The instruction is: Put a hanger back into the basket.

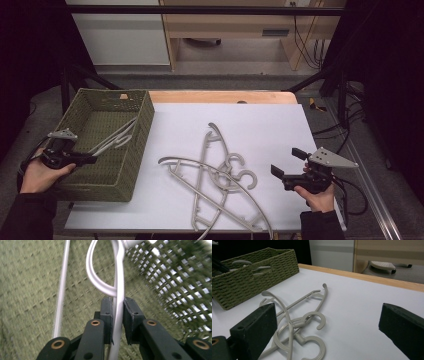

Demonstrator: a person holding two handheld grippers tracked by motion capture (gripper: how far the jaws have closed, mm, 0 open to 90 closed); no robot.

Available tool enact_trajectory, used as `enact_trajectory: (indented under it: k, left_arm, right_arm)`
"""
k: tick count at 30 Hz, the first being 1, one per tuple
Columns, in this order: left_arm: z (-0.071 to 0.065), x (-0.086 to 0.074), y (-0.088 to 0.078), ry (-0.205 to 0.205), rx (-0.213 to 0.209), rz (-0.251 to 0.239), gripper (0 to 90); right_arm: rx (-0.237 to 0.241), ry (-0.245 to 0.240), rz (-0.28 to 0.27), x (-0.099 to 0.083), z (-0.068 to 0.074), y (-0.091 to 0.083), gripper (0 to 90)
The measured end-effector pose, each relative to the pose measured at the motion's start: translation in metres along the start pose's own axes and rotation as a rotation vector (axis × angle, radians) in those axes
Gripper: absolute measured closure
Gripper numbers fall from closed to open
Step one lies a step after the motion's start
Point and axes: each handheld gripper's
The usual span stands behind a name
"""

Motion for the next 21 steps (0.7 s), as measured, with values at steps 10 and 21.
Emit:
enact_trajectory:
  k: [10, 21]
  left_arm:
    - [-0.002, -0.003, -0.004, -0.021, 0.06, -0.012, 72.8]
    - [-0.022, 0.004, -0.028, 0.022, 0.065, -0.165, 54.4]
  right_arm:
    - [0.0, 0.001, -0.003, 0.0, 0.0, -0.001, 2.0]
    - [0.0, 0.002, -0.009, 0.001, 0.0, -0.003, 2.0]
Point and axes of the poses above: each handheld gripper's, and its own axes: y roughly forward along the jaws, x roughly out of its top, z roughly to its left, and after that the axes turned 5 degrees about y, right-handed
